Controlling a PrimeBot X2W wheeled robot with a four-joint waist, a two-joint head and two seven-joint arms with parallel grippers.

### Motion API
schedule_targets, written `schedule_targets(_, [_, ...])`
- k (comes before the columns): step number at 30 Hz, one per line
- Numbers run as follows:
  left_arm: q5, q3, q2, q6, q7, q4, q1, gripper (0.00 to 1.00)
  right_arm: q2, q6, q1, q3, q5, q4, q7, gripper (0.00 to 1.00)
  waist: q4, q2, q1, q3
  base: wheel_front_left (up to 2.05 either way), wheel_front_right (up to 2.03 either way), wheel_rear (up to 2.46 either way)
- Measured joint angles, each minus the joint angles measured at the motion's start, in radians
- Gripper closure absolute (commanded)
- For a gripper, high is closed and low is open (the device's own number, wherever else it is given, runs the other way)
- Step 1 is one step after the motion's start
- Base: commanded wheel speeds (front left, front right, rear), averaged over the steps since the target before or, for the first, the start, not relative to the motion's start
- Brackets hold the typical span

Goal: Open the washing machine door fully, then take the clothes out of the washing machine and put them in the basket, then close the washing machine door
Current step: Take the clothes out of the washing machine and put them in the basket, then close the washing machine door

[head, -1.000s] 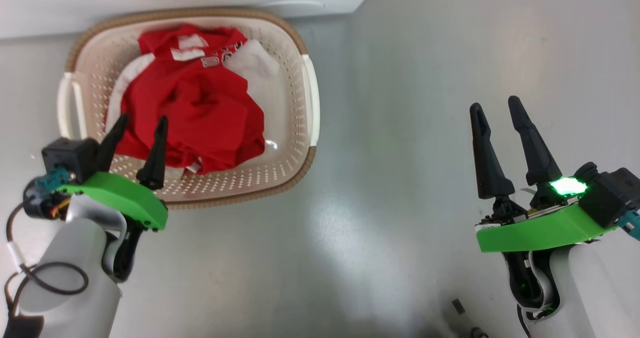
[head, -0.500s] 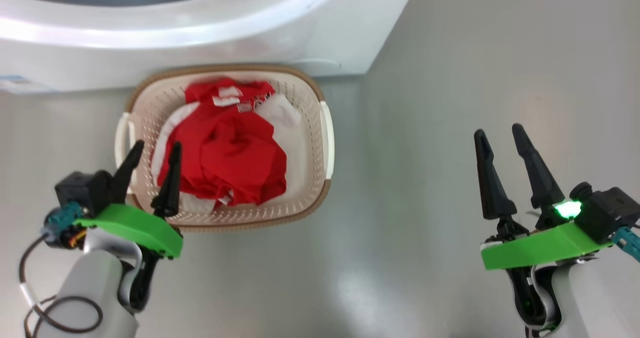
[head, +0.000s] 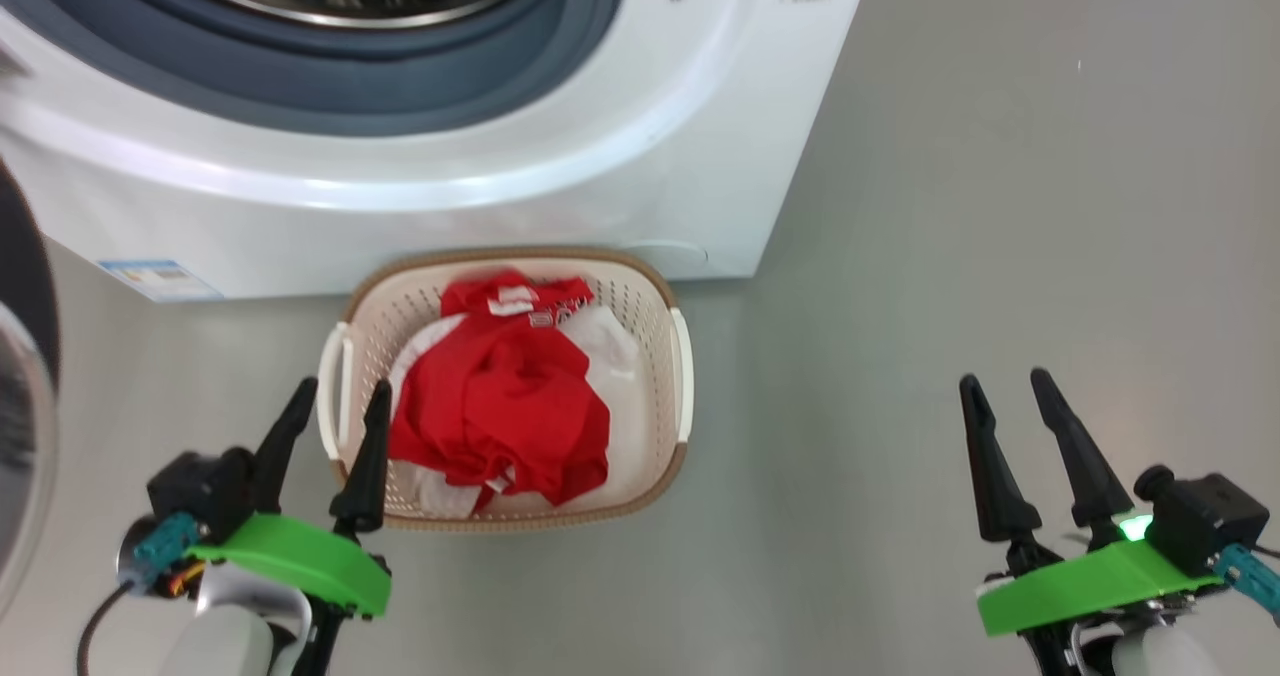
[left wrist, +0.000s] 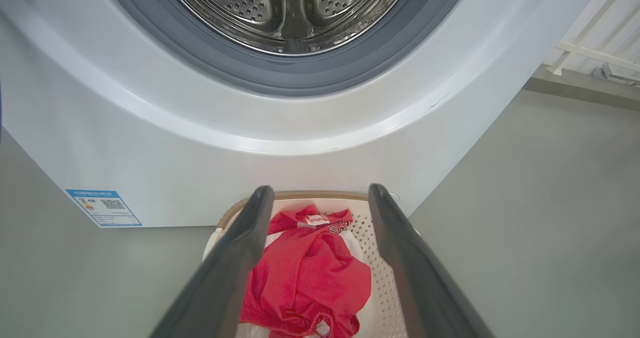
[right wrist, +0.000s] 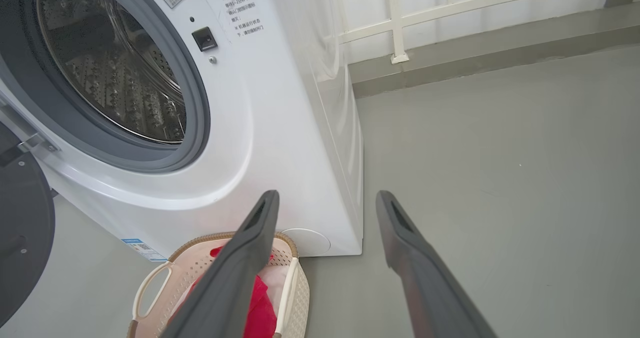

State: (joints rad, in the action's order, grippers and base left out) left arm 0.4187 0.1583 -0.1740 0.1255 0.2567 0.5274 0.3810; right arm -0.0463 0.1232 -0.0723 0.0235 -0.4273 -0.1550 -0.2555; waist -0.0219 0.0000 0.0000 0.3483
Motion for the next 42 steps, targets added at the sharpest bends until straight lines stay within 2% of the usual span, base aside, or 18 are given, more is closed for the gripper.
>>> schedule_targets(14, [-0.053, -0.067, 0.034, 0.0, 0.0, -0.123, -0.19, 0.0, 0.004, 0.0, 0.133, -0.016, 0.007, -0.013, 0.0, 0.0, 0.039, 0.0, 0.0, -0.172, 0.0, 0.0, 0.0])
schedule_targets(25, [-0.101, -0.13, 0.062, 0.006, 0.0, -0.25, -0.346, 0.0, 0.01, 0.0, 0.223, -0.041, 0.008, -0.009, 0.0, 0.0, 0.063, 0.0, 0.0, -0.267, 0.0, 0.0, 0.0])
schedule_targets(30, [-0.103, -0.17, 0.072, 0.006, 0.0, -0.299, -0.389, 0.0, 0.01, 0.0, 0.237, -0.045, 0.008, -0.005, 0.0, 0.0, 0.07, 0.0, 0.0, -0.275, 0.0, 0.0, 0.0])
schedule_targets(42, [-0.12, -0.197, 0.091, 0.006, 0.0, -0.376, -0.445, 0.0, 0.01, 0.0, 0.244, -0.052, 0.008, 0.0, 0.0, 0.0, 0.07, 0.0, 0.0, -0.261, 0.0, 0.0, 0.0])
